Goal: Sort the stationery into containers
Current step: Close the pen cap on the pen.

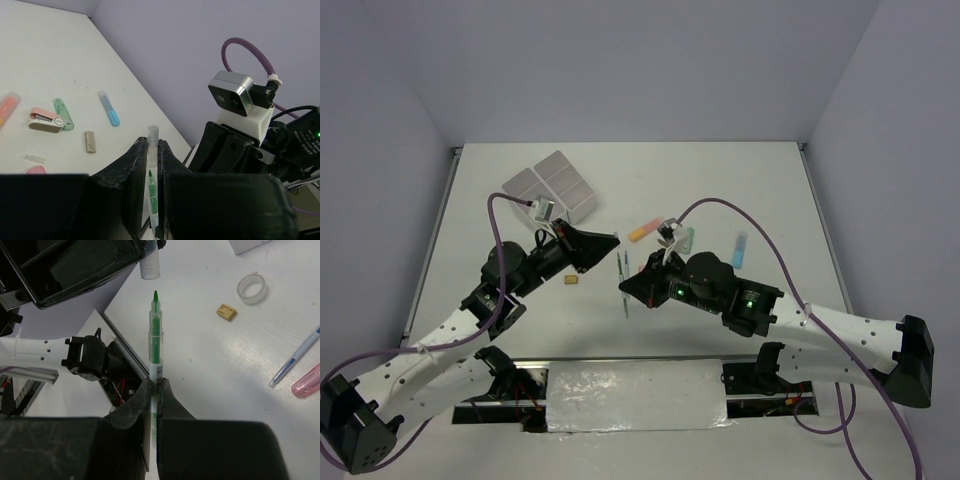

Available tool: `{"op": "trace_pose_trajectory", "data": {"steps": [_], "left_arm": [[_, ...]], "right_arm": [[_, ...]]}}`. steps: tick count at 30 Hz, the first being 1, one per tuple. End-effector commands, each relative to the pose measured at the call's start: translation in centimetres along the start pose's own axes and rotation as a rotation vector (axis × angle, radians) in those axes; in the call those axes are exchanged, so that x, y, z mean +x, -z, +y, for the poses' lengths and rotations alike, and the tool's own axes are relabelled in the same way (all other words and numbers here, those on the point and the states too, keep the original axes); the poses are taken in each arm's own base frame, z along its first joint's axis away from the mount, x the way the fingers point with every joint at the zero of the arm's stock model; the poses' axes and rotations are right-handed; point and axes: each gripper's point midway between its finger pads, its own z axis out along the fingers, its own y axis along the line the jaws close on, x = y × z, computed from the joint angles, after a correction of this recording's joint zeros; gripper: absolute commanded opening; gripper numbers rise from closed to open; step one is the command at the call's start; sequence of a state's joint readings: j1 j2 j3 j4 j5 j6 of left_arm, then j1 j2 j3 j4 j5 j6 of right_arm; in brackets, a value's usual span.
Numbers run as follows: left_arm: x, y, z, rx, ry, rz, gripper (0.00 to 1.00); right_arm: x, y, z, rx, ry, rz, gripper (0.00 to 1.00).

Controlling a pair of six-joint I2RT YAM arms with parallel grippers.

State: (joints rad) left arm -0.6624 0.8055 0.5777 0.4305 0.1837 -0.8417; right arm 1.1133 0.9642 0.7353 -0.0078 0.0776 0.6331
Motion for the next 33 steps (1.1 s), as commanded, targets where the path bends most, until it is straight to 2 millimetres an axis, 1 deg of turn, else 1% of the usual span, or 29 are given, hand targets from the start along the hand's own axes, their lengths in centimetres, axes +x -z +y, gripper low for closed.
{"op": "trace_pose_trajectory", "data": {"steps": [1,8,19,21,23,33], "left_arm": [[-1.9,-0.1,-2.1,0.063,-0.038,-0.05,0.0],[-1.8,-0.1,-2.1,0.068,-0.04,-0.042,0.0],[-1.4,0.0,-2.3,0.083,-0.034,-0.028,0.0],[-1.3,0.1,-2.5,0.092,-0.033,-0.025,0.0],[-1.2,0.0,-2.4,0.093,-0.031,-0.023,0.0],[-0.9,0.1,-2.5,0.104,-0.013,-0.013,0.0]], "right_arm": [[-3.1,0.6,2.0,-0.037,0.01,-0.086,0.0],[-3.4,0.7,2.3,-0.041,0.013,-0.094,0.0],[-3.8,0.4,2.0,-0.021,0.015,-0.106,0.0],[-3.5,0.4,1.7,-0.005,0.017,-0.095,0.0],[-3.6,0.5,1.7,-0.005,0.021,-0.095,0.0],[-4.8,0.2,2.4,-0.012,0.036,-0.118,0.0]]}}
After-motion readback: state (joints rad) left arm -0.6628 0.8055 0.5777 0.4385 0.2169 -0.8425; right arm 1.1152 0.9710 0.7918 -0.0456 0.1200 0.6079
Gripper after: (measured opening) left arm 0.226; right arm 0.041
